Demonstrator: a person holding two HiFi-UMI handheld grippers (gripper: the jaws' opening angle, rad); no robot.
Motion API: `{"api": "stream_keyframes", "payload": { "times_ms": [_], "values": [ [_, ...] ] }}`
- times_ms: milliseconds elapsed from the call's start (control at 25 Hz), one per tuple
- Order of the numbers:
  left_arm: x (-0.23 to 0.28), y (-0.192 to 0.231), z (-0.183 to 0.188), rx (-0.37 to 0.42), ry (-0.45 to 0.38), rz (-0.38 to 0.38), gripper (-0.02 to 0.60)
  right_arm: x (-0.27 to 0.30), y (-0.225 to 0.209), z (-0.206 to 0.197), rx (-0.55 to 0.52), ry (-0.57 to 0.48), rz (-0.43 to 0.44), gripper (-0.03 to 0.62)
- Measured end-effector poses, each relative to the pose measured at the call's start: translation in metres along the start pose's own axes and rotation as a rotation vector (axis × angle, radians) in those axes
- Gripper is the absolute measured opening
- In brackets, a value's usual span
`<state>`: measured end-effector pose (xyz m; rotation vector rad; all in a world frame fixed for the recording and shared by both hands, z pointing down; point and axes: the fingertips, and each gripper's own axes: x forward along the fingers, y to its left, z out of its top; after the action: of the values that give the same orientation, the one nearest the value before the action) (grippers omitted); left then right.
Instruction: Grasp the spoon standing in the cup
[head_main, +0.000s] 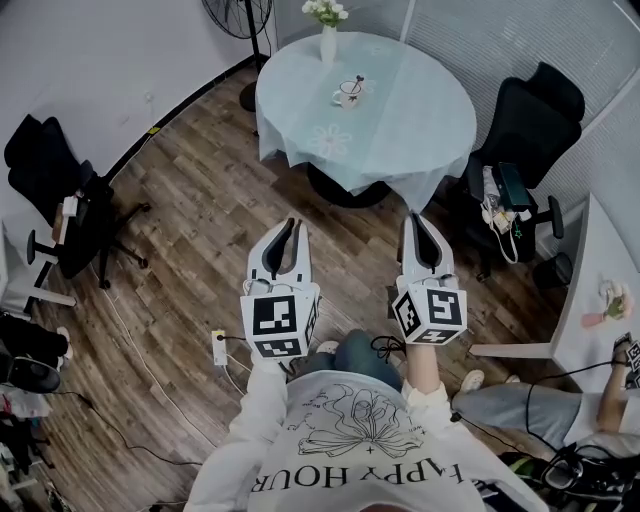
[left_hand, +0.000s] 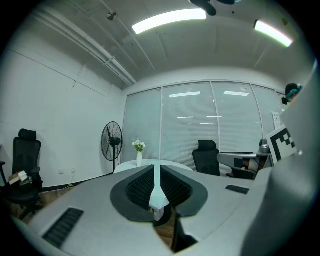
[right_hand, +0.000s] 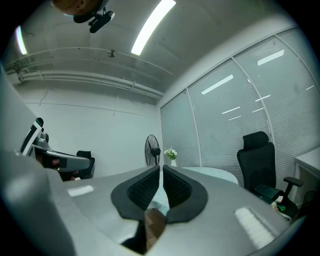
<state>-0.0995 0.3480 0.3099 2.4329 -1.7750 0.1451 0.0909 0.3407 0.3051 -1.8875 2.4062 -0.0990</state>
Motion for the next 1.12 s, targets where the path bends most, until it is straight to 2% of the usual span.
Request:
{"api": "stream_keyframes", "payload": {
  "times_ms": [280, 560, 1120],
  "values": [
    [0.018, 0.007, -0.005, -0.014, 0.017, 0.01, 0.025, 0.019, 0.0, -0.008, -0.001, 0.025, 0.022, 0.054],
    [0.051, 0.015, -0.006, -0.014, 0.03, 0.025, 0.009, 0.056, -0.014, -0.015, 0.007, 0.038, 0.037, 0.063],
    [0.176, 0.028, 0.011, -0.016, 0.041, 0.067, 0.006, 0.182, -0.073, -0.014, 0.025, 0.042, 0.072, 0.087]
  ]
}}
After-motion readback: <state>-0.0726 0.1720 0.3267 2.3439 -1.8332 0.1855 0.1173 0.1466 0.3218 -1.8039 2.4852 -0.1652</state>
